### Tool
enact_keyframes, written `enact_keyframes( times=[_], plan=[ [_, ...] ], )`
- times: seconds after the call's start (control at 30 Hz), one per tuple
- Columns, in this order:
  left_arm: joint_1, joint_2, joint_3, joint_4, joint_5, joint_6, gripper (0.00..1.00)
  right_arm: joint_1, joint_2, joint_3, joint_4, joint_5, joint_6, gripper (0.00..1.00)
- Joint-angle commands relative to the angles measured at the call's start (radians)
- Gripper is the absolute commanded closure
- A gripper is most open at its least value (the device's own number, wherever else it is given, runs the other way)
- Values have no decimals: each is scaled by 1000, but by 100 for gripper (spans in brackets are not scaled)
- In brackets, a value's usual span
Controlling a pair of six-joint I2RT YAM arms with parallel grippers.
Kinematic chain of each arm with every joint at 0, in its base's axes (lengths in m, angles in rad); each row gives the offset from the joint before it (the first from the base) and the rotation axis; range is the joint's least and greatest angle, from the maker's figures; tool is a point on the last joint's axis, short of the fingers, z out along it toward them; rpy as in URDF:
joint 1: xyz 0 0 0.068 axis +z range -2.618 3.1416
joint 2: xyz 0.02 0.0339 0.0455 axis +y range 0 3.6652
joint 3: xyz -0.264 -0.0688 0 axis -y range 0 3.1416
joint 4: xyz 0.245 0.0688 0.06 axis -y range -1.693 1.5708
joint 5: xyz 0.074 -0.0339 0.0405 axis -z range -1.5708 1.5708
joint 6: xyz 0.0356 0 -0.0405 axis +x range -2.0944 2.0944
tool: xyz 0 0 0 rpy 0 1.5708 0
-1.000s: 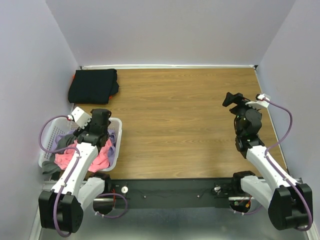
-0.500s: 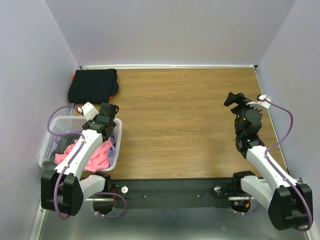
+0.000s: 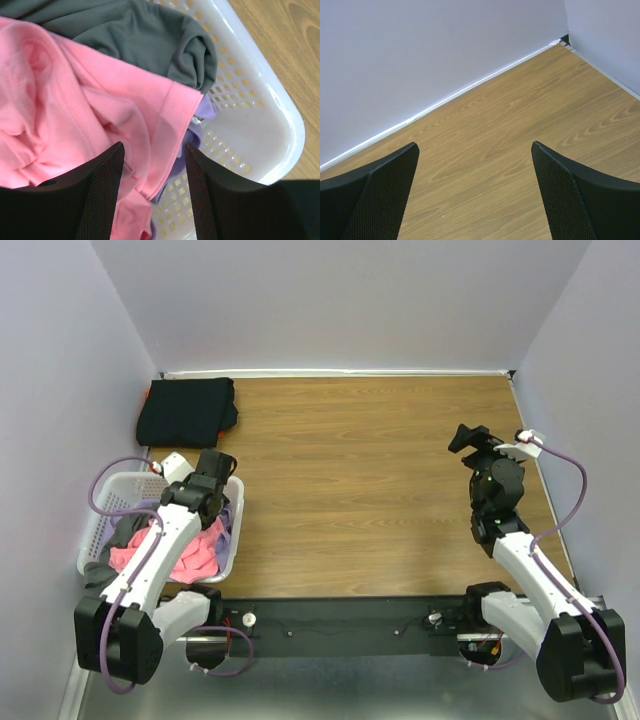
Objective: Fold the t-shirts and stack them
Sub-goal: Grab the tshirt from the pile
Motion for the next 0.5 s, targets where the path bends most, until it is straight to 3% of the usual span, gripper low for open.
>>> enact_keyframes(
  times=[0.0, 0.1, 0.47],
  plan=[
    [-7, -67, 56, -128, -26, -63, 40, 7, -33, -15, -3, 44, -14, 0],
    [-7, -88, 82, -170, -84, -70, 39, 11, -39, -19, -3, 46, -15, 0],
    [-7, -62, 75, -155, -69, -56, 36, 30, -63, -22, -3, 61, -29, 0]
  ],
)
